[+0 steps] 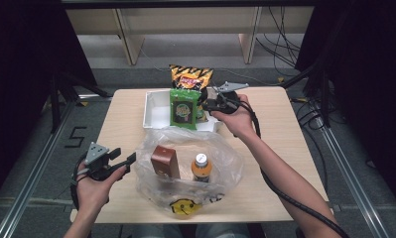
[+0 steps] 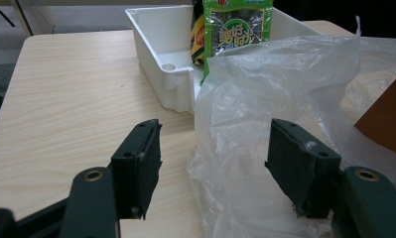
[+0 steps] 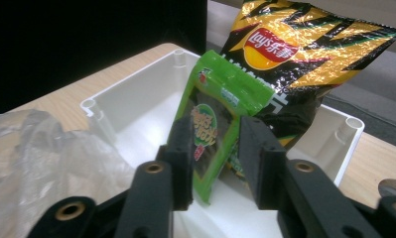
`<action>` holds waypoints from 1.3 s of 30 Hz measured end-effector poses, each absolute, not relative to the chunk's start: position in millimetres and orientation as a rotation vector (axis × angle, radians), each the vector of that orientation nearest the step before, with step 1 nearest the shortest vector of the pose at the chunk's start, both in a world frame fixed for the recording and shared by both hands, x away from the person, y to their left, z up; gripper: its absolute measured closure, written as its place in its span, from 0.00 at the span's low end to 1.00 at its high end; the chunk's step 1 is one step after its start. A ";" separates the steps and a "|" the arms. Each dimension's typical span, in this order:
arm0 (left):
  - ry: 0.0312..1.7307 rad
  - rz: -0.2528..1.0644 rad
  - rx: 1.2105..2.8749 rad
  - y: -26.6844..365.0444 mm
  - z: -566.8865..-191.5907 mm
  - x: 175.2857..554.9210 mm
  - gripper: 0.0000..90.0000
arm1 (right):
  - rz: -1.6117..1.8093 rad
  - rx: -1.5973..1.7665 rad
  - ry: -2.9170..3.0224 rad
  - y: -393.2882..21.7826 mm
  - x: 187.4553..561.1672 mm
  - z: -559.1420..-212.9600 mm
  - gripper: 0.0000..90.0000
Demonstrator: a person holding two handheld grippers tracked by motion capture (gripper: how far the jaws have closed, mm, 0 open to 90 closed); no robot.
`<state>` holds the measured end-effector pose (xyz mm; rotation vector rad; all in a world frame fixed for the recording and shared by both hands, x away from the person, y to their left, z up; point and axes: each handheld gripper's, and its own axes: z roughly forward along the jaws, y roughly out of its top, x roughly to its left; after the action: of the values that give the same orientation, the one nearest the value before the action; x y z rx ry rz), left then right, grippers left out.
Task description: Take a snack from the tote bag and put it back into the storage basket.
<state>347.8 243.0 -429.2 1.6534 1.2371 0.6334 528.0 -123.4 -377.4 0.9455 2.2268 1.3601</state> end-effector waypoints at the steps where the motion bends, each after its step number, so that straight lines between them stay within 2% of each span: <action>1: 1.237 0.635 1.649 242.9 -429.0 347.8 0.41 | 1.367 0.941 2.225 -125.1 525.9 -376.8 0.72; 9: 1.235 0.642 1.645 241.5 -428.1 346.8 0.41 | 1.398 0.948 2.223 -135.2 508.4 -372.8 0.63; 19: 1.236 0.636 1.646 240.2 -429.1 346.0 0.41 | 1.442 0.989 2.258 -141.9 488.5 -371.3 0.55; 23: 1.235 0.636 1.651 240.4 -429.5 346.0 0.41 | 1.474 0.972 2.257 -143.7 477.8 -368.8 0.56; 39: 1.232 0.633 1.659 240.2 -431.3 346.2 0.41 | 1.566 0.978 2.288 -154.6 435.3 -368.8 0.43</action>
<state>346.2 240.2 -431.3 1.6590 1.2325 0.6333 435.3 -154.6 -368.8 0.9782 2.2881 1.5662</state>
